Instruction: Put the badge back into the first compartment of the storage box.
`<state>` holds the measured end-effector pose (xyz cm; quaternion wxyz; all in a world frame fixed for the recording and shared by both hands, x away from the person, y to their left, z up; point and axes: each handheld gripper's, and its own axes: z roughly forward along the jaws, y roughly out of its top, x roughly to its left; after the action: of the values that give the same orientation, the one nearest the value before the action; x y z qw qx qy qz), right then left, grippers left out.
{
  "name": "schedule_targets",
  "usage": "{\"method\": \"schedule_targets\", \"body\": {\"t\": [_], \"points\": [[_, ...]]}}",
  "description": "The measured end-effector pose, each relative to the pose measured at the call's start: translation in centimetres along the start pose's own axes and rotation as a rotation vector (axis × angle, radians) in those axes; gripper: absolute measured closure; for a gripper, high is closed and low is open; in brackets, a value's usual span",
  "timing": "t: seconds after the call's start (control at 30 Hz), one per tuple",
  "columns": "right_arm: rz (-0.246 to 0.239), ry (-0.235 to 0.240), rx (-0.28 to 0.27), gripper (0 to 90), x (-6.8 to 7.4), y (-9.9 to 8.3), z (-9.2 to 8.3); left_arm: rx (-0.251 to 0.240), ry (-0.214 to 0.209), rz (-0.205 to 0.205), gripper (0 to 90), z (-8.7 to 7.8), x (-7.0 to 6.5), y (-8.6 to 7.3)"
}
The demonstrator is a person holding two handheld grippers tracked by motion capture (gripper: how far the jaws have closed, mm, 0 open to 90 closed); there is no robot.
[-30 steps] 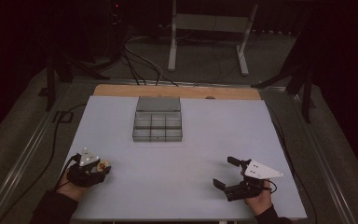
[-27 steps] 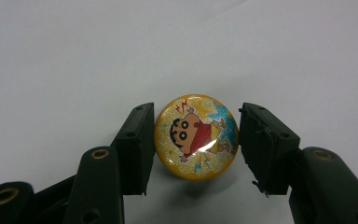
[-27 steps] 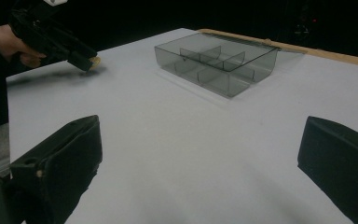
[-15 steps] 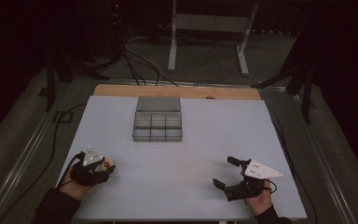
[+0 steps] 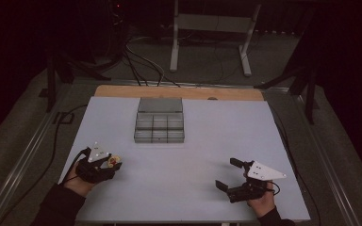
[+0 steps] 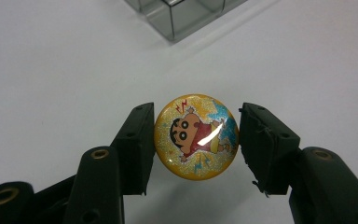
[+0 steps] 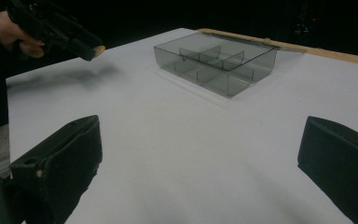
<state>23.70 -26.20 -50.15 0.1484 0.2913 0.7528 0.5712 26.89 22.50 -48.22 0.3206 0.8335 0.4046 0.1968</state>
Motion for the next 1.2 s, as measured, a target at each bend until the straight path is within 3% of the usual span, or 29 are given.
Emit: {"method": "schedule_targets", "body": {"t": [0.5, 1.2], "points": [[0.003, 0.002, 0.004, 0.0, 0.0, 0.0, 0.1, -0.009, -0.028, 0.032, 47.8, 0.8, 0.1, 2.2], [0.007, 0.004, 0.009, 0.0, 0.0, -0.1, 0.2, -0.03, -0.076, 0.039, 47.8, 1.9, 0.8, 5.9]]}}
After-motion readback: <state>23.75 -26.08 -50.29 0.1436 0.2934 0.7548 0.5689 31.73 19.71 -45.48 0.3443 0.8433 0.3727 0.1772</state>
